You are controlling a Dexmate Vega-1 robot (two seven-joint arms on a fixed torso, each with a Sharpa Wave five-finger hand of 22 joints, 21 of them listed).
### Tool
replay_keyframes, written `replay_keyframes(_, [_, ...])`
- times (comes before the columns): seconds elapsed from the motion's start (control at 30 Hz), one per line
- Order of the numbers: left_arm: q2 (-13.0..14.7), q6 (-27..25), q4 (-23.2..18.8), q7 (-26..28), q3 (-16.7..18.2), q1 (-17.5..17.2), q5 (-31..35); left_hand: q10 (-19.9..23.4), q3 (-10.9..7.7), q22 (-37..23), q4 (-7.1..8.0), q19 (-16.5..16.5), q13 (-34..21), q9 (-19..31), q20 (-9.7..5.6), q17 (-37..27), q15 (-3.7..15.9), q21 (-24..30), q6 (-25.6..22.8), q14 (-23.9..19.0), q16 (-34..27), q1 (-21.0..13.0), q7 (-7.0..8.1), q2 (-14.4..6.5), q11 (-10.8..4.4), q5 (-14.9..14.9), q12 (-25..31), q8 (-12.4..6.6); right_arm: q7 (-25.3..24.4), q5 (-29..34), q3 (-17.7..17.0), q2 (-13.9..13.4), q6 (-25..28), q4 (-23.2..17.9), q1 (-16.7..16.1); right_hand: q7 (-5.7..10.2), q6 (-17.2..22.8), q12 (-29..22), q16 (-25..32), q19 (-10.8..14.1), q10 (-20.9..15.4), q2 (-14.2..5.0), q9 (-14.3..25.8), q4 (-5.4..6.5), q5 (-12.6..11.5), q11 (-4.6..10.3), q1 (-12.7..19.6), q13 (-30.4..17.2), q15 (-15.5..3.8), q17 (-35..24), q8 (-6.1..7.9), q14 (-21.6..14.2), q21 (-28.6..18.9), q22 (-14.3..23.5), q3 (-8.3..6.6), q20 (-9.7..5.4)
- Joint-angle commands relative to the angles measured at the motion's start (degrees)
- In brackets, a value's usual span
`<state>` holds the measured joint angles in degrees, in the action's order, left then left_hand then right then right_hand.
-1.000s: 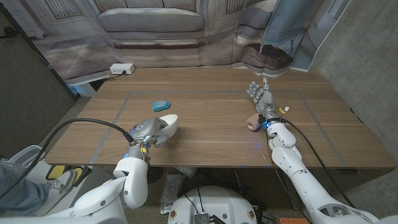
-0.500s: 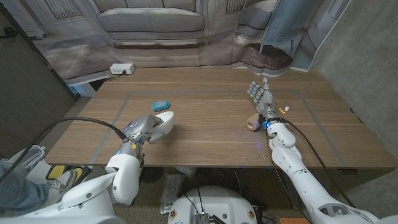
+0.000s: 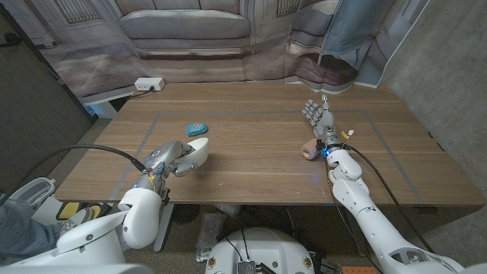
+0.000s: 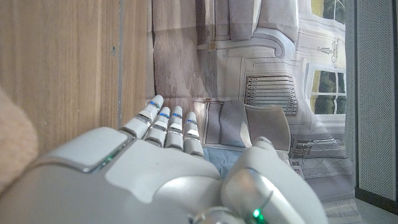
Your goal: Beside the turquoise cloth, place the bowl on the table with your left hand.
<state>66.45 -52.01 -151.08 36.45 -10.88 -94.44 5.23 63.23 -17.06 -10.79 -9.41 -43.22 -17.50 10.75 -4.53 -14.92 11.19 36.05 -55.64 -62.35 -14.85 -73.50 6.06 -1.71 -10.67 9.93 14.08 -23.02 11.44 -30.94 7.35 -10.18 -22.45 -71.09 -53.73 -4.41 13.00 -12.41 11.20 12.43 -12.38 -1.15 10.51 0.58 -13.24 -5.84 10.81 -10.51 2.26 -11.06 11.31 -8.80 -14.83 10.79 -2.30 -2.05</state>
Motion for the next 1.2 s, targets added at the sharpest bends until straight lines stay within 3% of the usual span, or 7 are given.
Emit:
replay_keyframes(0.03, [-2.7,8.0,3.0,-2.2,9.5,-6.7,-0.4,0.5,-1.77,-0.3,1.85,0.6,-2.1,0.3,-3.15,-0.1,2.05,0.4,-8.3,0.2,0.0,-2.5,-0.92,-3.1,-0.17,0.4,-0.1,-0.24,-0.3,0.4,0.4,0.0,0.0,-0.2,0.4,0.14,0.4,0.1,0.0,0.6,-0.5,-0.40,0.2,-0.13,-0.4,-0.06,0.2,-0.3,-0.09,-0.1,-0.13,-0.3,0.2,0.3,0.20,-0.36])
replay_keyframes(0.23, [-5.0,10.7,4.3,-5.5,12.6,-8.4,-0.2,0.6,-1.79,-0.3,1.88,0.8,-2.2,0.3,-3.08,-0.3,2.00,0.5,-8.2,0.3,0.0,-2.5,-1.01,-3.2,-0.17,0.4,-0.1,-0.19,-0.7,0.7,0.6,-0.1,0.2,-0.4,0.3,0.15,0.4,0.1,0.0,0.6,-0.5,-0.40,0.2,-0.14,-0.4,-0.15,0.2,-0.3,-0.08,-0.1,-0.13,-0.3,0.3,0.3,0.21,-0.35])
replay_keyframes(0.57, [-6.6,6.7,2.7,-10.4,15.0,-9.8,1.7,0.4,-1.74,-0.4,2.03,1.5,-2.7,0.3,-2.98,-0.5,1.64,0.7,-8.2,1.3,0.3,-2.2,-0.95,-3.1,-0.07,0.4,-0.3,-0.10,-0.8,0.8,0.9,0.1,0.3,0.0,0.7,0.13,0.4,0.1,0.0,0.6,-0.5,-0.40,0.2,-0.15,-0.4,-0.10,0.1,-0.3,-0.01,-0.1,-0.13,-0.3,0.3,0.3,0.25,-0.34])
replay_keyframes(0.8, [-8.8,7.0,2.3,-12.8,18.0,-12.0,2.8,0.1,-1.83,-0.4,2.02,2.1,-3.0,0.2,-3.05,-0.8,1.86,0.8,-8.2,1.9,0.4,-2.3,-1.26,-3.3,-0.04,0.4,-0.5,-0.03,-0.8,1.0,1.1,0.3,0.2,0.1,0.9,0.14,0.4,0.1,0.0,0.6,-0.4,-0.40,0.2,-0.17,-0.4,-0.10,0.1,-0.3,-0.05,-0.1,-0.13,-0.3,0.4,0.3,0.29,-0.34])
replay_keyframes(1.2, [-9.1,3.3,1.6,-16.5,18.6,-11.4,5.1,0.1,-1.92,-0.3,1.91,2.4,-3.3,0.2,-2.97,-1.1,1.92,1.1,-8.3,1.8,0.2,-2.5,-1.18,-3.3,-0.09,0.4,-0.6,-0.02,-0.9,1.3,1.1,1.0,0.0,1.5,1.4,0.14,0.4,0.1,0.0,0.7,-0.5,-0.42,0.2,-0.19,-0.4,-0.16,0.1,-0.3,-0.06,-0.1,-0.13,-0.2,0.4,0.3,0.34,-0.33])
